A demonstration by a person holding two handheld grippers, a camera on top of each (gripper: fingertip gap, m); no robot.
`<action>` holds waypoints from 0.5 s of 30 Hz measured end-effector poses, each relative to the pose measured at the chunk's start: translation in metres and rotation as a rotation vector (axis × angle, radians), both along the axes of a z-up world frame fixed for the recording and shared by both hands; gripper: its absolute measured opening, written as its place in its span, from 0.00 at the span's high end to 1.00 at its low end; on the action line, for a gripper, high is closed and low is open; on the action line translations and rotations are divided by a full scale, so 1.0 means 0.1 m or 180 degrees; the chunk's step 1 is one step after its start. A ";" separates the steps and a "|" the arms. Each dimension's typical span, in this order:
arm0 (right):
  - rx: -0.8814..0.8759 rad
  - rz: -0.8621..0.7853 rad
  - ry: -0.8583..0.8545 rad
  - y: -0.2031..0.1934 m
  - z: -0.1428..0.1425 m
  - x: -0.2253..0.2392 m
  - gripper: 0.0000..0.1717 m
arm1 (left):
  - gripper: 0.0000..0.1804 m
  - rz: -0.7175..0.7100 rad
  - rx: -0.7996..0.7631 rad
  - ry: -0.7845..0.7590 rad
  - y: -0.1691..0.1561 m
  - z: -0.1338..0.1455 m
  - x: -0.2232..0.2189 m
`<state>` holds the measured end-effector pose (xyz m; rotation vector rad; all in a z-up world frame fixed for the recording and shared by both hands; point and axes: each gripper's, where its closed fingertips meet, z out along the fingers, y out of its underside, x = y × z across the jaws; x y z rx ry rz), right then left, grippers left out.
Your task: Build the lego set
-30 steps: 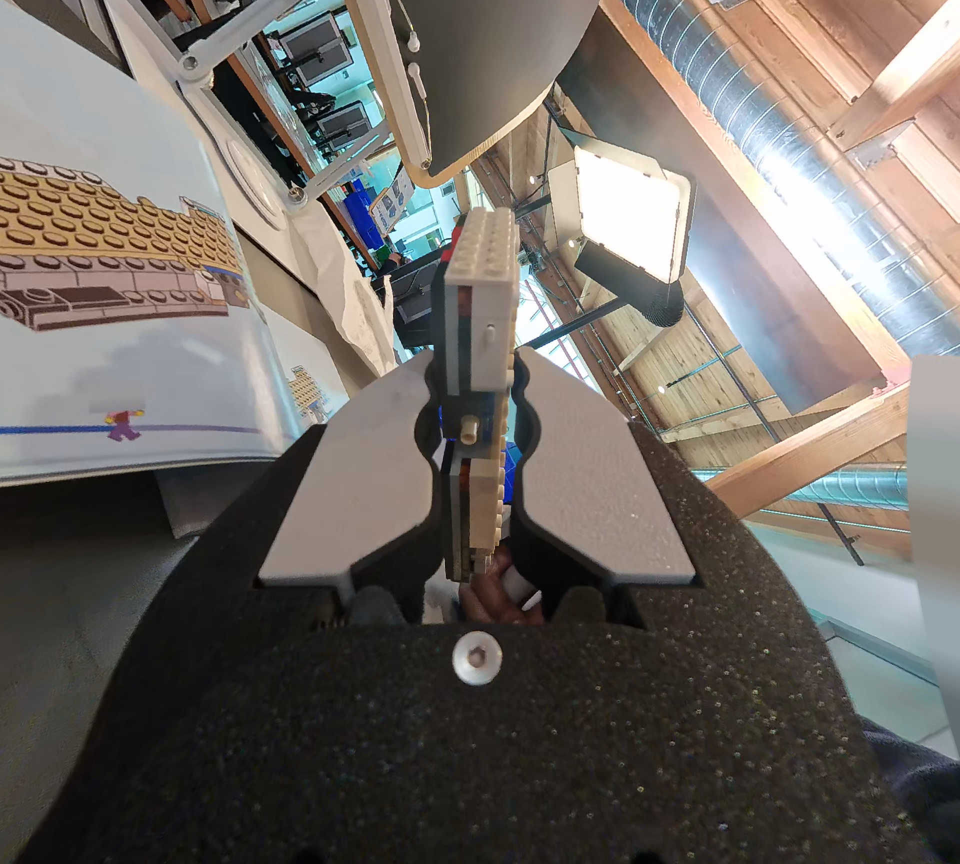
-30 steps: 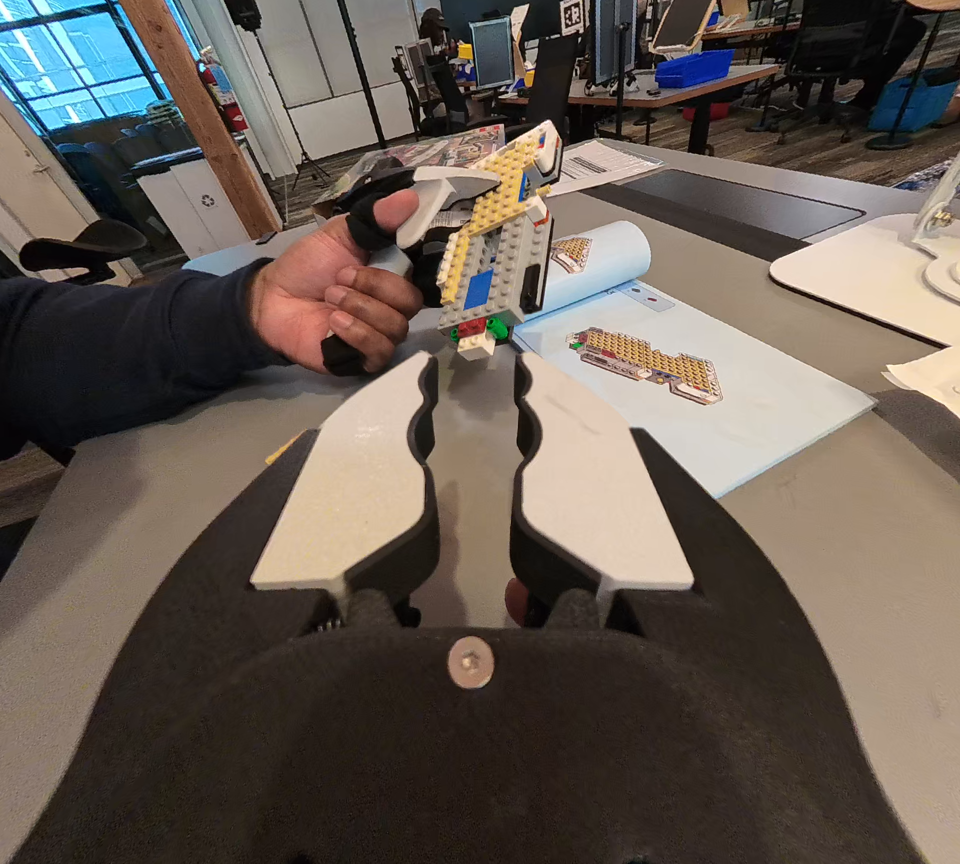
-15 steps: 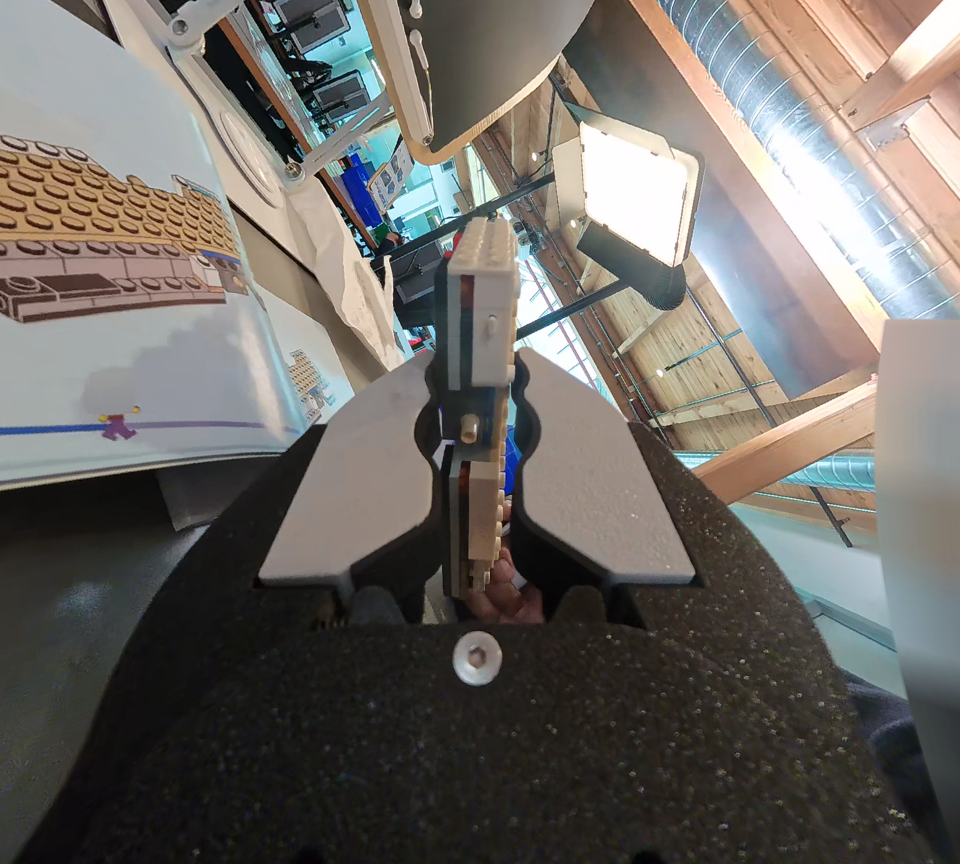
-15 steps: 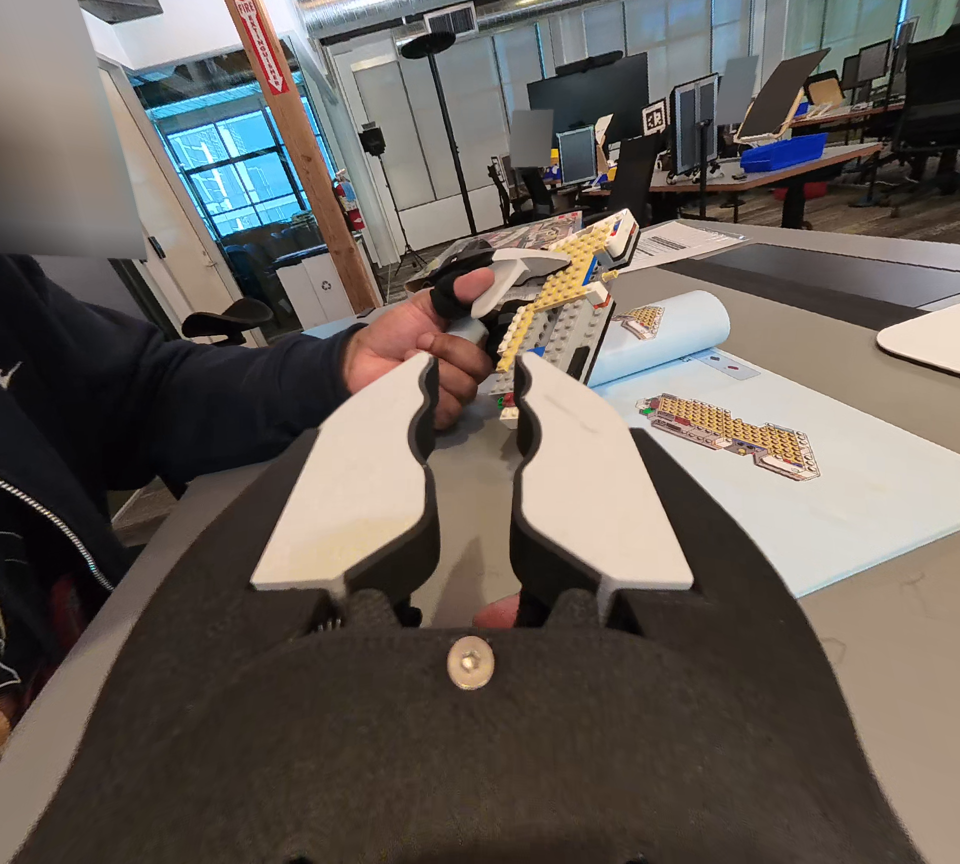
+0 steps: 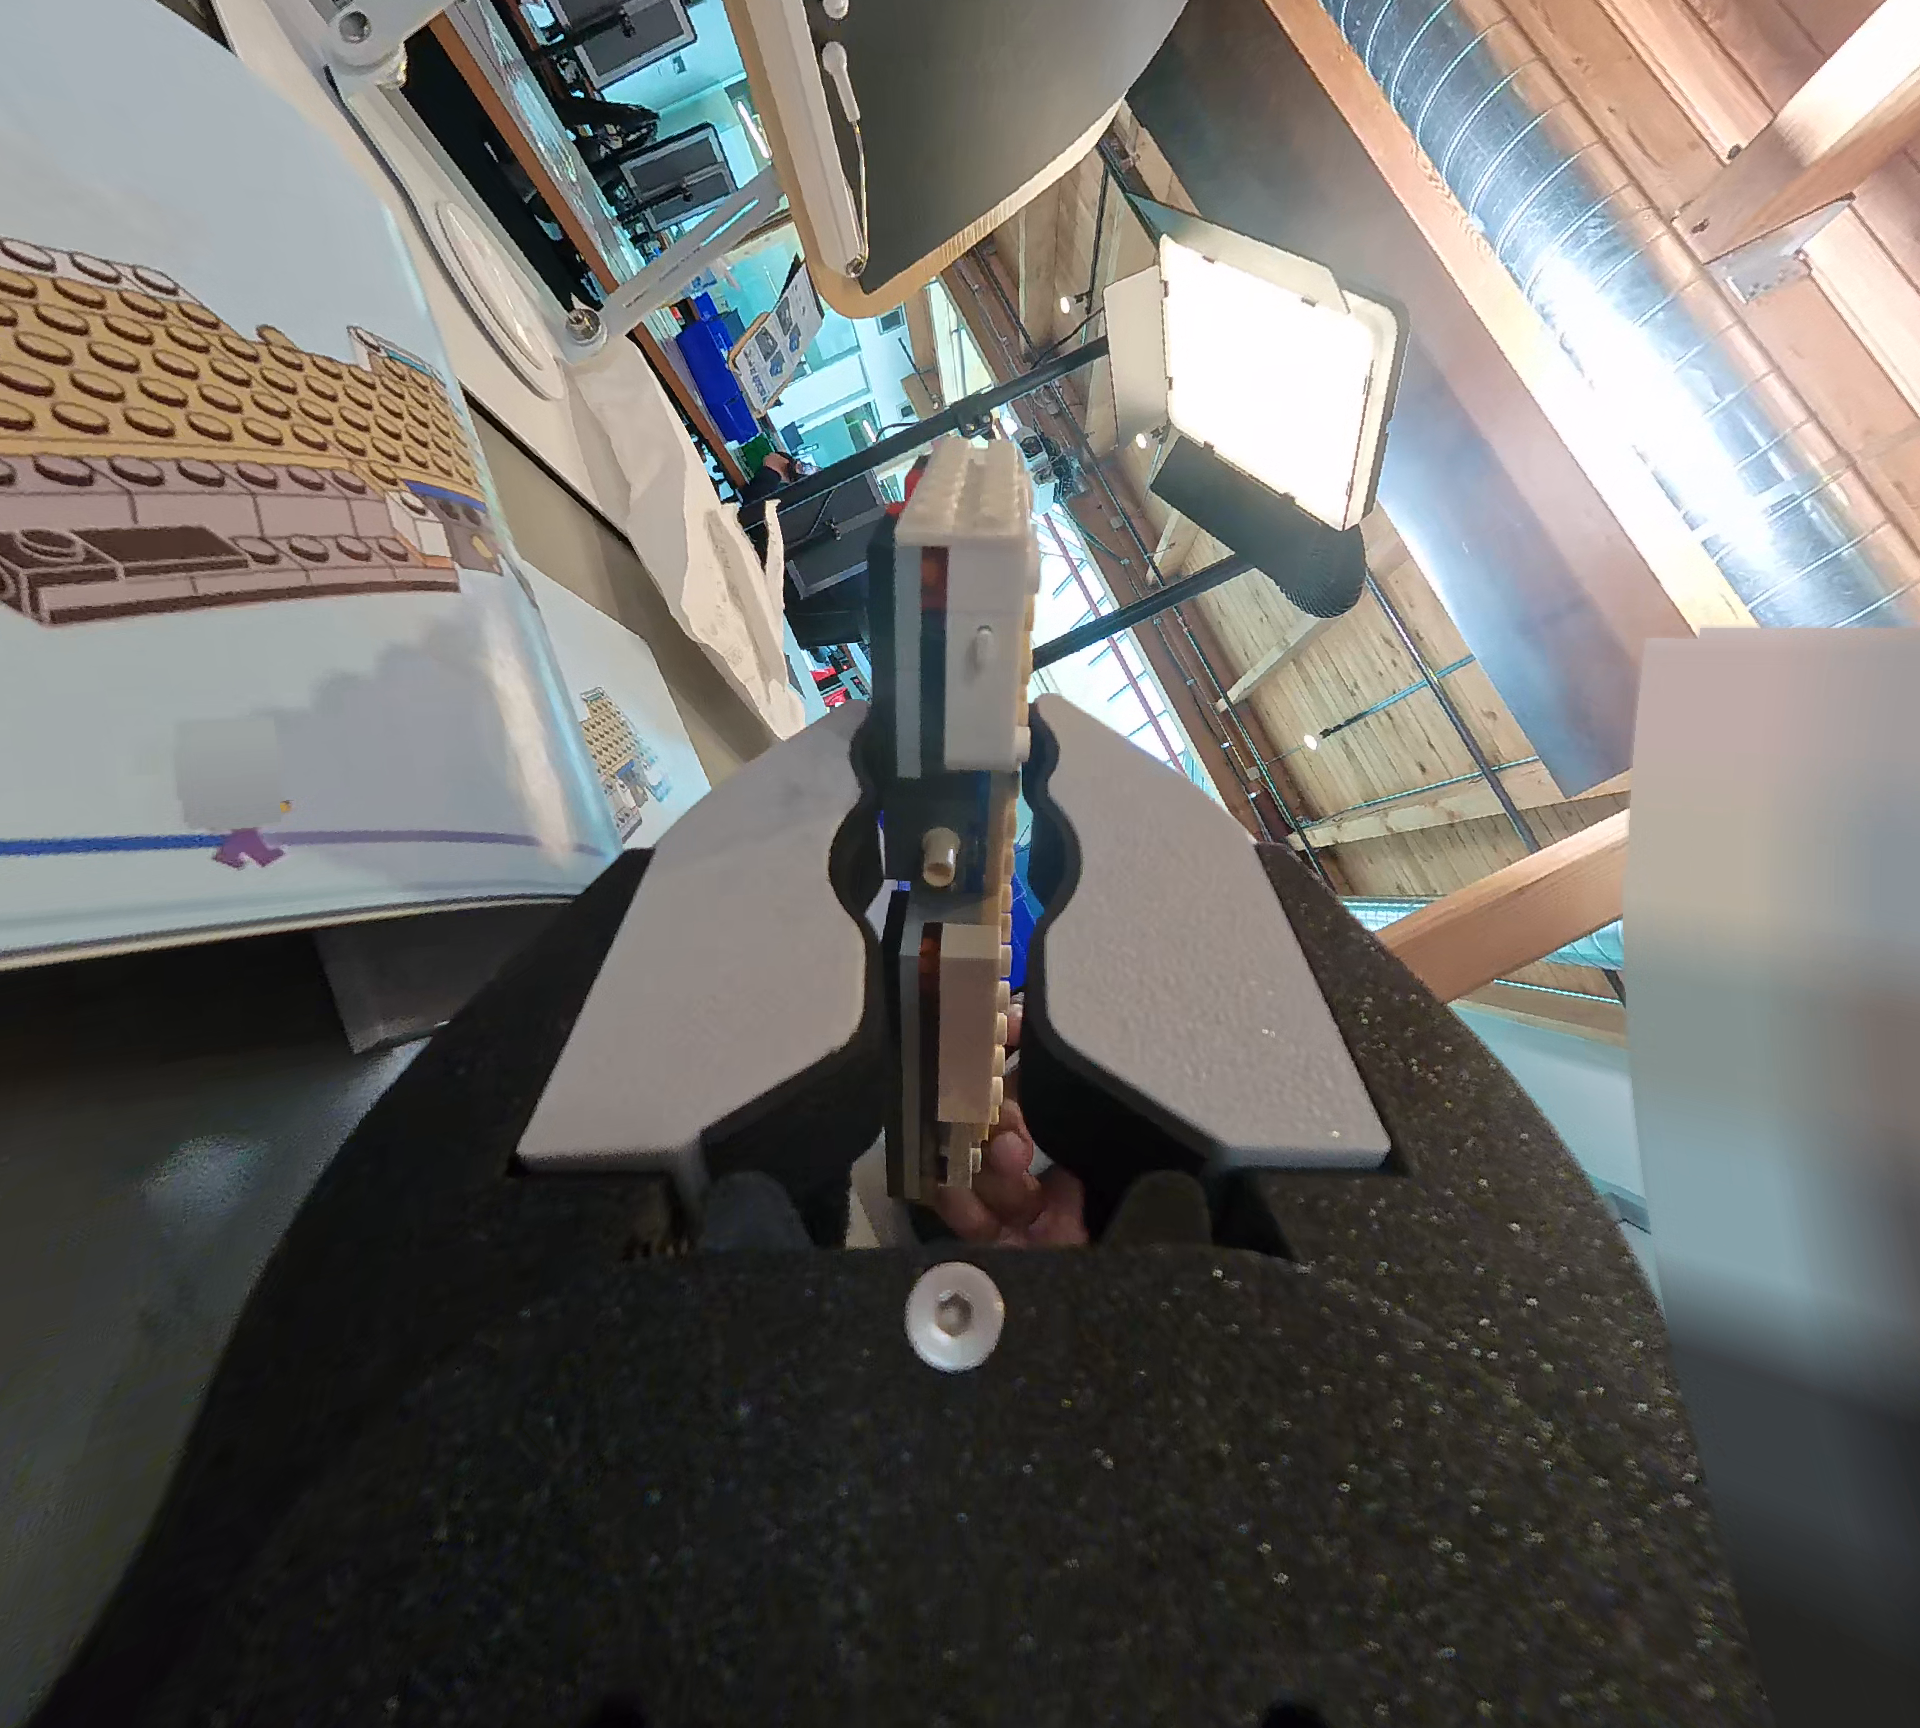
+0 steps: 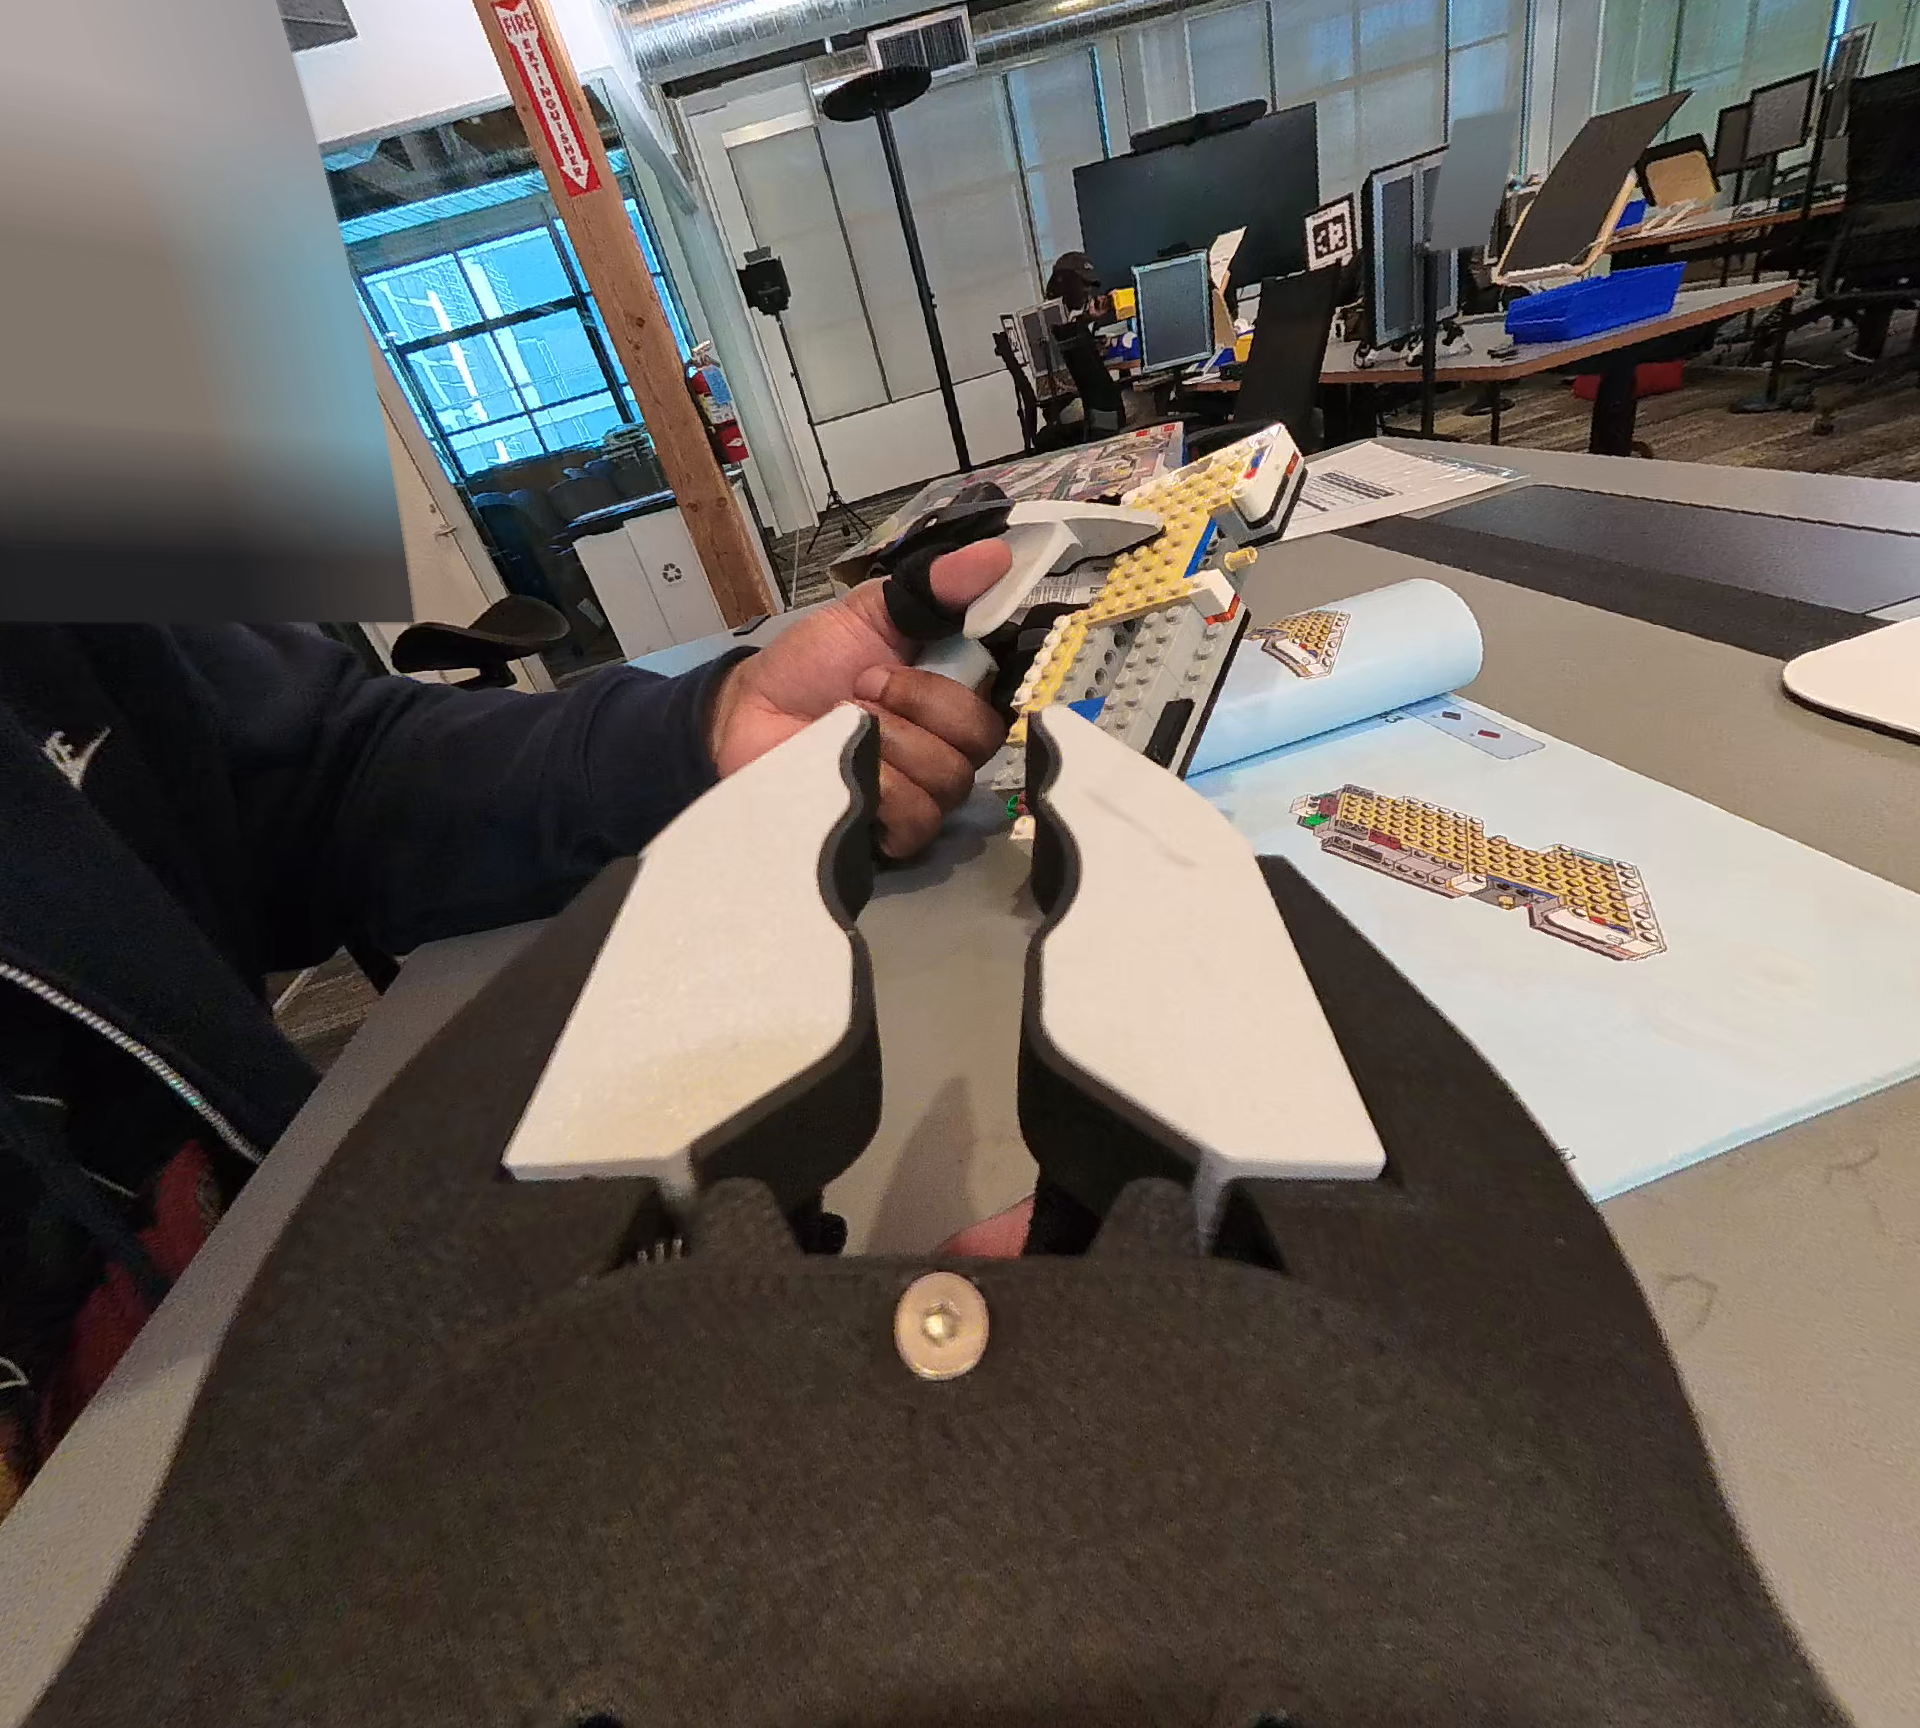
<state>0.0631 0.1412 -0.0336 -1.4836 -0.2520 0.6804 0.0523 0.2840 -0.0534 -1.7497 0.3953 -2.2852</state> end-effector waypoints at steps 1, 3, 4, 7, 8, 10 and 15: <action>0.0003 0.0004 0.0011 0.00 0.00 0.00 0.85 | 0.87 -0.0008 0.0001 -0.0005 -0.01 0.00 0.00; 0.0002 0.0024 0.0030 -0.02 0.00 0.00 0.85 | 0.87 -0.0022 0.0025 0.0007 -0.02 0.00 0.01; 0.0000 0.0035 0.0035 -0.02 0.00 0.00 0.85 | 0.87 -0.0022 0.0034 0.0016 -0.02 0.00 0.01; 0.0000 0.0056 0.0011 -0.03 0.00 -0.02 0.85 | 0.87 -0.0026 0.0052 0.0020 -0.04 0.00 0.01; -0.0002 0.0060 0.0000 -0.03 0.00 -0.03 0.85 | 0.87 -0.0029 0.0061 0.0025 -0.04 0.00 0.01; -0.0004 0.0065 -0.0013 -0.03 0.00 -0.03 0.84 | 0.87 -0.0033 0.0067 0.0033 -0.04 -0.01 0.01; -0.0032 0.0079 -0.0022 -0.03 -0.01 -0.04 0.84 | 0.87 -0.0042 0.0068 0.0065 -0.06 -0.01 0.01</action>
